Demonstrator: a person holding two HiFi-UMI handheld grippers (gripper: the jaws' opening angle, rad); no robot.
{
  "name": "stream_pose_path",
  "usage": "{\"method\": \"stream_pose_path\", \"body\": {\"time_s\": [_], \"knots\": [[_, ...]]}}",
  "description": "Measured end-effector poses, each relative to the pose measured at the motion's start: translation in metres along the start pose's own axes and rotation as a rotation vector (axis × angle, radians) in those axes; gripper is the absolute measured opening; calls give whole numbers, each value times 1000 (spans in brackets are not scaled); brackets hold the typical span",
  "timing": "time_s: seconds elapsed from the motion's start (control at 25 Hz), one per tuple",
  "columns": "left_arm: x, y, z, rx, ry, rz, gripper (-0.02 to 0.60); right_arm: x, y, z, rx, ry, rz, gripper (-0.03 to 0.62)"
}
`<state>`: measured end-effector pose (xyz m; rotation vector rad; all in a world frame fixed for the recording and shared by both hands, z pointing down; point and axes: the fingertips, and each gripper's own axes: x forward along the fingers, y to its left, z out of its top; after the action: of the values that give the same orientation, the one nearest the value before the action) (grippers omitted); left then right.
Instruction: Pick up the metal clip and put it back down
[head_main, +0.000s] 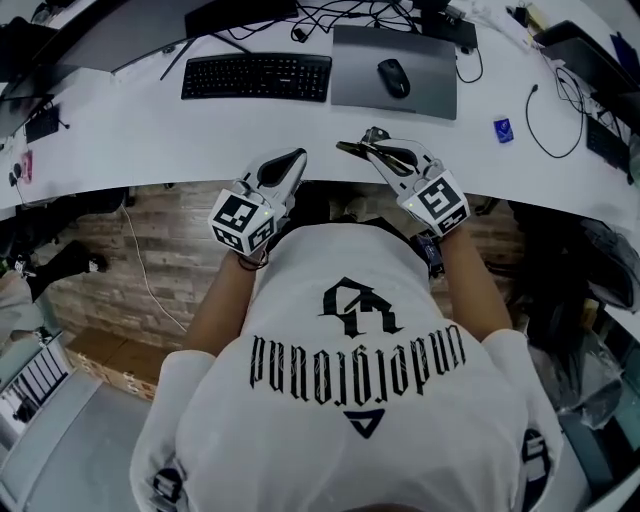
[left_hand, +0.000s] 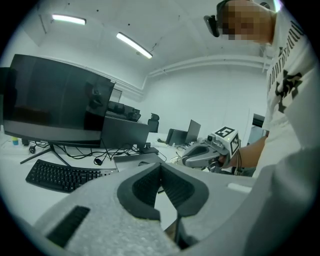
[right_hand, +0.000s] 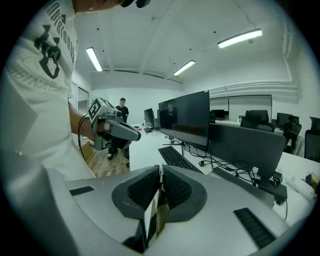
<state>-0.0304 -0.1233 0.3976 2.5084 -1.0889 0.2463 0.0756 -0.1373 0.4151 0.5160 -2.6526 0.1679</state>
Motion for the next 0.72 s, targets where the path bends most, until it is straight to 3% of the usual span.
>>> {"method": "stream_pose_path", "body": {"time_s": [0.72], "knots": [[41, 39, -48, -81, 119, -33, 14, 70, -21, -78, 169, 92, 107, 32]]}}
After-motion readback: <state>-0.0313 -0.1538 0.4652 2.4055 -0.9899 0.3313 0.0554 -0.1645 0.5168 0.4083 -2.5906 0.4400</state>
